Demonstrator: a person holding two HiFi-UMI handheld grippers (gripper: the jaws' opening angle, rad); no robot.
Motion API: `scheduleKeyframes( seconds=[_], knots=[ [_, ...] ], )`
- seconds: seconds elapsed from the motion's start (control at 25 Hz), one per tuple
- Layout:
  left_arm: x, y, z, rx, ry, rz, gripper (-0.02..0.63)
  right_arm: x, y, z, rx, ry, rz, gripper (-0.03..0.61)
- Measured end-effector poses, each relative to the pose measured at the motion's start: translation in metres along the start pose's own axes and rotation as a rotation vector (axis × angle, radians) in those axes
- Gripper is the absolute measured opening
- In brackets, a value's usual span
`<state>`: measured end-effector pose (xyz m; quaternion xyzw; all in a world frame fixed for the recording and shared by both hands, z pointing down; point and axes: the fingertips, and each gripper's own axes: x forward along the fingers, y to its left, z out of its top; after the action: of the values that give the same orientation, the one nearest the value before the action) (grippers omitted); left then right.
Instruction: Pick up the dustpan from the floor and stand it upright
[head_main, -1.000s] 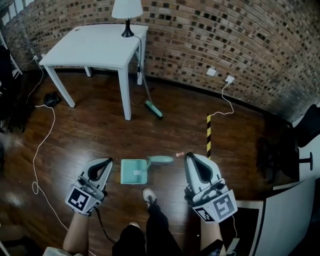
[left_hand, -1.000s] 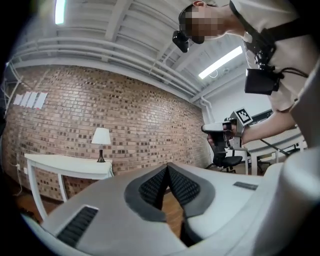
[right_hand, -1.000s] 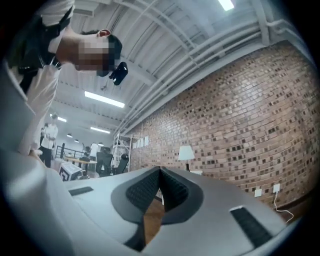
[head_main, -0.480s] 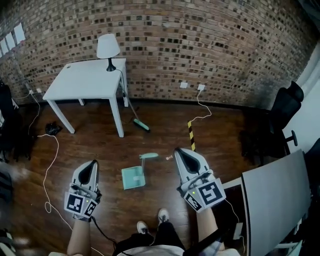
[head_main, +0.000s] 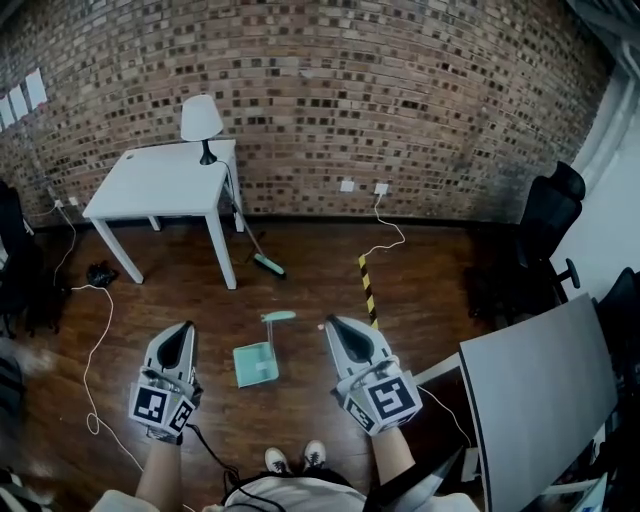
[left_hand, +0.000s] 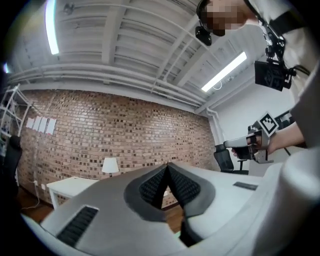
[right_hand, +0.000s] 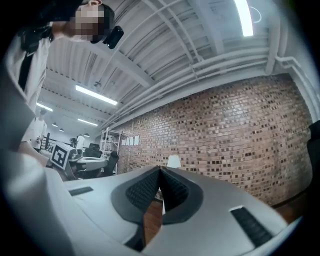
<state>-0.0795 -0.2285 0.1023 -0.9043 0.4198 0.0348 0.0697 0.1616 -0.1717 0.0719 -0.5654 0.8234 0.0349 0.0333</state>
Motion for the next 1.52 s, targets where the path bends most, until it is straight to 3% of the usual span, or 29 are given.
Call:
scheduleKeyframes(
  seconds=[0.16, 0.4, 0.56, 0.96, 1.12, 1.32, 1.52],
  knots=[
    [-0.005, -0.019, -0.002, -0.018, 0.024, -0.004, 0.003, -0.019, -0.008, 0.011, 0.082, -0.029, 0.000, -0.021],
    [-0.021, -0.035, -0.008, -0.081, 0.037, 0.004, 0.003, -0.033, -0.009, 0.012, 0.067, -0.034, -0.028, -0.021],
    [-0.024, -0.033, -0.008, -0.060, 0.053, 0.011, 0.003, -0.032, -0.006, 0.013, 0.014, -0.029, -0.035, -0.021],
    [-0.059, -0.022, 0.007, -0.015, 0.046, -0.031, 0.003, -0.050, 0.023, 0.016, 0.028, -0.020, -0.087, -0.021],
    [-0.083, -0.021, -0.005, -0.088, 0.053, 0.026, -0.001, -0.078, 0.040, 0.015, 0.055, -0.016, -0.103, -0.021],
    [-0.124, -0.065, -0.012, -0.089, 0.105, 0.001, -0.002, -0.133, 0.055, 0.015, 0.113, -0.017, -0.124, -0.021],
    [-0.176, -0.121, 0.004, -0.087, 0.074, -0.014, -0.003, -0.201, 0.079, 0.013, 0.122, -0.021, -0.124, -0.021]
  ],
)
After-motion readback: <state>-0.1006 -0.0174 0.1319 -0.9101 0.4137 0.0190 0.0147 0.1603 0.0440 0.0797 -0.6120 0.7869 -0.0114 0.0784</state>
